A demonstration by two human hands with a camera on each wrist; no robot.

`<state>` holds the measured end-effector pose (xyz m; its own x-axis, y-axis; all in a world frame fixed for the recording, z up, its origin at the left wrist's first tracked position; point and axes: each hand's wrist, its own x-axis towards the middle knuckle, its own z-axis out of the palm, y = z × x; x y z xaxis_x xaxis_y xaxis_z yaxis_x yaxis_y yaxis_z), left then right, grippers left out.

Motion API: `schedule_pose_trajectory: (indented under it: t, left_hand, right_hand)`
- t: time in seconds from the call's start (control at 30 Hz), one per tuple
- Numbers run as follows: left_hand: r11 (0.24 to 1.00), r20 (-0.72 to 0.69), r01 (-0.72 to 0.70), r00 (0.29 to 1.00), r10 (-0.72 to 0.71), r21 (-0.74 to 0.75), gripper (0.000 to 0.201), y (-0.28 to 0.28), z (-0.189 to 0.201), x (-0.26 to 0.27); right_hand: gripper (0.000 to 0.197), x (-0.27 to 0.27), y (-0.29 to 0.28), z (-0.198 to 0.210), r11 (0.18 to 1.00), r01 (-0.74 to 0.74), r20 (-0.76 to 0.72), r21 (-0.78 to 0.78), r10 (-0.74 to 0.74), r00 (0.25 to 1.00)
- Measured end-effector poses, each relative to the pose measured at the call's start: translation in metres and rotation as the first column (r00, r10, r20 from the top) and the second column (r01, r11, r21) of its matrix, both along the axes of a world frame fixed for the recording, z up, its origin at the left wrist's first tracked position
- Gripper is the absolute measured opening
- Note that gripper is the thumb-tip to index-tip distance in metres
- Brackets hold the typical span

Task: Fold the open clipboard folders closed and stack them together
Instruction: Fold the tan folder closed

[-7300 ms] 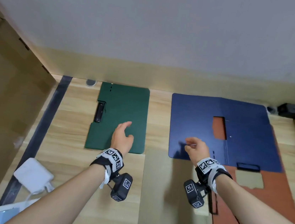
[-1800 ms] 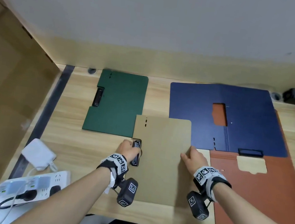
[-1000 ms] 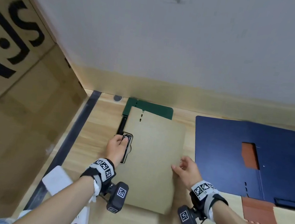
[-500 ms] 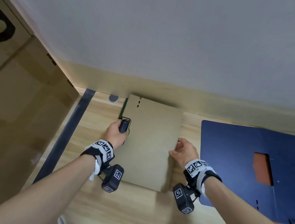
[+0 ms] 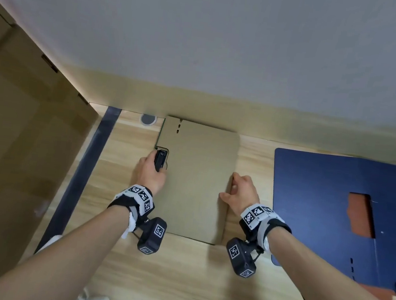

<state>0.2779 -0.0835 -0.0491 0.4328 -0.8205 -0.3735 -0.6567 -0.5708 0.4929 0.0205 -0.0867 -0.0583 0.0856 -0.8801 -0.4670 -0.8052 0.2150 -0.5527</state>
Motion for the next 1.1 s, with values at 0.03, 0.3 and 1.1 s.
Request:
schedule_pose_trajectory:
  t: [0.03,0.3,1.1]
  left_hand:
    - [1.0,0.001,0.004,1.0,-0.004,0.005,0.058,0.001,0.0,0.001]
    - [1.0,-0.005,0.008,1.0,-0.008,-0.017,0.058,0.019,0.0,0.003]
    - [0.999,-0.055,0.03,0.998,-0.029,0.015,0.058,0.135,0.009,-0.022]
  right_hand:
    - [0.04,0.001,0.001,0.0,1.0,-0.003,-0.009,-0.003,0.003,1.0]
    - [0.044,0.002,0.017,0.002,1.0,-0.006,-0.052,0.003,0.006,0.999]
    - [0.048,-0.031,0.132,0.013,0.999,0.007,0.029,0.036,-0.008,1.0]
